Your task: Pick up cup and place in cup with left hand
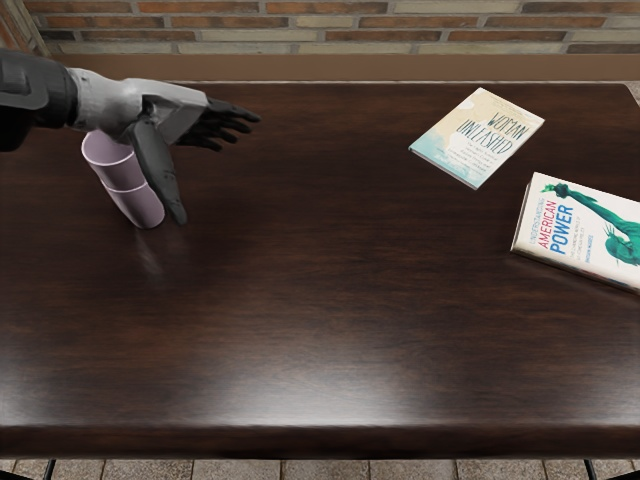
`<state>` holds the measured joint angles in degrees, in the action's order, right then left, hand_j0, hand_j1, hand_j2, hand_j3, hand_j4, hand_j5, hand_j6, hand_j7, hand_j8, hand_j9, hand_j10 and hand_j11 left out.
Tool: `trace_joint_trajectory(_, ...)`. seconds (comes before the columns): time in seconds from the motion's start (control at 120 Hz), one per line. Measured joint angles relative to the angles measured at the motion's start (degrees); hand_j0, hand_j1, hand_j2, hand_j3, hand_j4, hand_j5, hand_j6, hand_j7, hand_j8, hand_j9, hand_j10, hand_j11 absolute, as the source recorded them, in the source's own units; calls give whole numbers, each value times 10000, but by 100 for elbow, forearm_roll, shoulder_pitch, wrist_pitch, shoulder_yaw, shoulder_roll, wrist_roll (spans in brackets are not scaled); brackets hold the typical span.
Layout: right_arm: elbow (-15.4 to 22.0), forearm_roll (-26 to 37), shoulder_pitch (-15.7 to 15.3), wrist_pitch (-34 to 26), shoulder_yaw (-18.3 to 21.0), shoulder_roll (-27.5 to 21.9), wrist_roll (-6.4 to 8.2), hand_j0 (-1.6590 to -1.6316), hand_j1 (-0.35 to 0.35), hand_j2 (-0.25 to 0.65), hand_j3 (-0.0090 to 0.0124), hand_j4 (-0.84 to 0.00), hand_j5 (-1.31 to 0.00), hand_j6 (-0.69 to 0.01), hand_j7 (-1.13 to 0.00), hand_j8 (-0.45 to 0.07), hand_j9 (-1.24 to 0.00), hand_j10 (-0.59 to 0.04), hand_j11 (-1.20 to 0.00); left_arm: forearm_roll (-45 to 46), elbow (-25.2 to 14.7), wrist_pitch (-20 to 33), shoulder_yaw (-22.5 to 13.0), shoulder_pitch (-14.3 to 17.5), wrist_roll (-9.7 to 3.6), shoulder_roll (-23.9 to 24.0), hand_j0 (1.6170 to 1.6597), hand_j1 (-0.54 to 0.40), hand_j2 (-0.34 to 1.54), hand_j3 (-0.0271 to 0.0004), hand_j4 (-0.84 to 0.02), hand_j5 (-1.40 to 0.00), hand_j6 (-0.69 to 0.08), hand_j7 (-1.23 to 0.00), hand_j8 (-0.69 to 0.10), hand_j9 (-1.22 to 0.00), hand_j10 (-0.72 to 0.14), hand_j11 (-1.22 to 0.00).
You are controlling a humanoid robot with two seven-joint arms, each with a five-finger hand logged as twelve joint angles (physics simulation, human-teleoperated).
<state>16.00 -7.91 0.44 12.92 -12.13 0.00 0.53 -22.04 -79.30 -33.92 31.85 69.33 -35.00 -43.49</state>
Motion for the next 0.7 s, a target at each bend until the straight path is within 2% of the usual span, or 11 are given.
trace_joint_trajectory(0.042, 0, 0, 0, 0, 0, 0, 0, -16581, -3489, -2, 0, 0, 1, 7, 0, 5, 1, 3, 0, 727, 4, -36, 19, -90, 0, -177, 16580, 3387, 26, 0, -121, -127, -126, -126, -123, -124, -115, -124)
trace_joint_trajectory(0.167, 0, 0, 0, 0, 0, 0, 0, -16581, -3489, -2, 0, 0, 1, 8, 0, 6, 1, 4, 1, 2513, 9, -87, 47, -873, 0, -544, 16581, 3421, 14, 0, -81, -83, -85, -82, -82, -81, -76, -80)
trace_joint_trajectory(0.217, 0, 0, 0, 0, 0, 0, 0, -16581, -3489, -2, 0, 1, 1, 9, 0, 6, 1, 4, 1, 2875, 9, -97, 53, -952, 0, -845, 16581, 3432, 10, 0, -69, -70, -72, -69, -69, -68, -64, -68)
trace_joint_trajectory(0.258, 0, 0, 0, 0, 0, 0, 0, -16581, -3489, -2, 0, -1, 1, 6, 0, 4, 0, 3, 0, 3092, 9, -102, 57, -987, 0, -1061, 16581, 3440, 12, 0, -56, -62, -58, -61, -56, -60, -53, -60)
trace_joint_trajectory(0.3, 0, 0, 0, 0, 0, 0, 0, -16581, -3489, -2, 0, -1, 1, 8, 0, 6, 1, 4, 0, 3320, 10, -105, 60, -1240, 0, -1353, 16581, 3444, 7, 0, -49, -54, -50, -54, -48, -53, -46, -53)
trace_joint_trajectory(0.383, 0, 0, 0, 0, 0, 0, 0, -16581, -3489, -2, 0, 0, 1, 7, 0, 5, 1, 4, 0, 3607, 10, -110, 61, -1287, 0, -1733, 16581, 3452, 4, 0, -33, -43, -33, -43, -32, -43, -33, -43)
trace_joint_trajectory(0.475, 0, 0, 0, 0, 0, 0, 0, -16581, -3489, -2, 0, 0, 1, 7, 0, 5, 1, 3, 0, 3775, 14, -112, 57, -1489, 0, -2180, 16581, 3457, 0, 0, -19, -34, -17, -35, -18, -35, -21, -35)
trace_joint_trajectory(0.7, 0, 0, 0, 0, 0, 0, 0, -16581, -3489, -2, 0, 0, 1, 8, 0, 6, 1, 4, 0, 3880, 41, -115, 47, -1566, 0, -2283, 16581, 3462, -7, 0, 0, -23, 3, -24, 0, -24, -6, -25)
